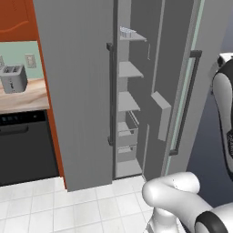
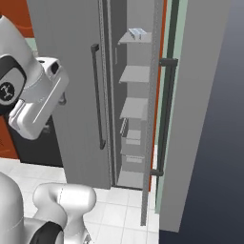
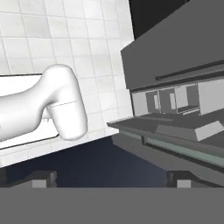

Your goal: The ice cube tray has been filled with water. Take the tray and place it in the freezer to make ice. Close the freezer door after placing the tray.

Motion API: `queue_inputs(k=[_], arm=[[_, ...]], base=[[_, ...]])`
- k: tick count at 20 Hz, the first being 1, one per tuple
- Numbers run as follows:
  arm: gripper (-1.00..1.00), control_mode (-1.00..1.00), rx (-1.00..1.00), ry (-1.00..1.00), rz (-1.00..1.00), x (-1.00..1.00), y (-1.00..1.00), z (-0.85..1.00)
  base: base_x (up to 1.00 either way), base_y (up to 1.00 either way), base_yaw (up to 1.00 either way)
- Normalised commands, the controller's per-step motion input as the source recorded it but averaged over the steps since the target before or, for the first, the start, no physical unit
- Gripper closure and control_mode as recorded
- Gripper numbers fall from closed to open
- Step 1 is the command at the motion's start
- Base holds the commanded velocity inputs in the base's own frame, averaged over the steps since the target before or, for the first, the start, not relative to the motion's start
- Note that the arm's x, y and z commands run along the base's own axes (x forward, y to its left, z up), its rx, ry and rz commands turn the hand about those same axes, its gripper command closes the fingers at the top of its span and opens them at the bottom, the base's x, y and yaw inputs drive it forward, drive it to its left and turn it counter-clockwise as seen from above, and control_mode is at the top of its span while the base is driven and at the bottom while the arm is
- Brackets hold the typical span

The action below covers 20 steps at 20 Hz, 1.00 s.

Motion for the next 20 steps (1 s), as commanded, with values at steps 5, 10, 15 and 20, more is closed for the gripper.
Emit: queue_inputs(k=[5,10,15,20], arm=[[-1.0,-1.0,-0.01,-0.04,-0.16,0.0,-0.41,-0.09],[-1.0,-1.0,0.0,-0.07,-0.09,0.0,-0.44,0.0],[-1.0,-1.0,0.0,-0.16,-0.02,0.0,-0.48,0.0],[-1.0,-1.0,0.0,-0.19,0.0,0.2,-0.54,0.0]], base=[[0.0,0.0,0.0],[0.0,0.0,0.0],[0.0,0.0,0.0],[0.0,0.0,0.0]])
